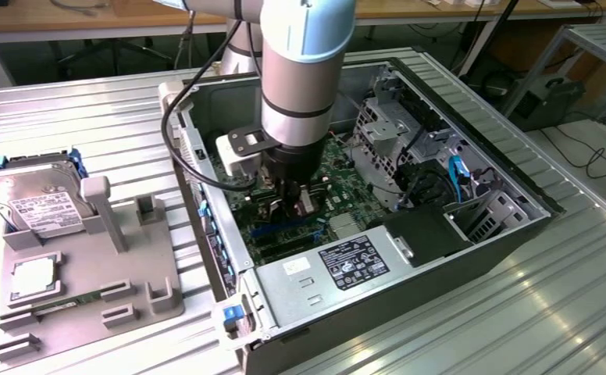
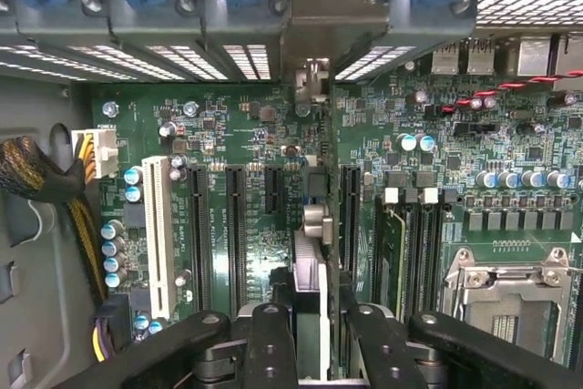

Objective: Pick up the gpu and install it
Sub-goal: 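Insert the gpu into the slot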

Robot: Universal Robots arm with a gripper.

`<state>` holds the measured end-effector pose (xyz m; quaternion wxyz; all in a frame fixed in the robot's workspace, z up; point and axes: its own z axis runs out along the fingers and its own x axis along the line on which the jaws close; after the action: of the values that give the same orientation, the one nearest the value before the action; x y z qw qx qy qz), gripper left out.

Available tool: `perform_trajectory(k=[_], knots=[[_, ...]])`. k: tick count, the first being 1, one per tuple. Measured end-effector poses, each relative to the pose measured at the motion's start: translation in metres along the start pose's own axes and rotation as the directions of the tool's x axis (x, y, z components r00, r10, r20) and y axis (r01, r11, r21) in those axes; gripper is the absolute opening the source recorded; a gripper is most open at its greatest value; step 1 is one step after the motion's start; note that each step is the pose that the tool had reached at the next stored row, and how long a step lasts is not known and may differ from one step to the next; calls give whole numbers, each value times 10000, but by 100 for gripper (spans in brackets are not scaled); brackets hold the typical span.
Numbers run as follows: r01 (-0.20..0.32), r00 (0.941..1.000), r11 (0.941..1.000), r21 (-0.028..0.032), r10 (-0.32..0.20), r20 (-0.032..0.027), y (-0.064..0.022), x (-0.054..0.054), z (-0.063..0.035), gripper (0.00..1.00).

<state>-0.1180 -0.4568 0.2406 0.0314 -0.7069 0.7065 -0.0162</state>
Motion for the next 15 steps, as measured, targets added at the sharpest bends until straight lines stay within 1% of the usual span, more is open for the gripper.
perform_trajectory(k=[2, 3, 4, 6, 7, 8, 12, 15], knots=[[0, 10000, 10000, -5, 0, -10, 3, 2, 43, 28], [-1, 10000, 10000, -6, 1, 0, 5, 1, 70, 28], [-1, 10000, 10000, -7, 1, 3, 5, 1, 78, 28], [-1, 10000, 10000, -6, 1, 7, 4, 0, 71, 28], [-2, 10000, 10000, 5, 2, 26, 2, -2, 49, 28], [-1, 10000, 10000, -3, 1, 9, 0, -1, 10, 28], [-1, 10000, 10000, -7, 1, 3, 0, 0, 2, 28], [-5, 10000, 10000, -7, 5, 3, 0, 21, 2, 28]])
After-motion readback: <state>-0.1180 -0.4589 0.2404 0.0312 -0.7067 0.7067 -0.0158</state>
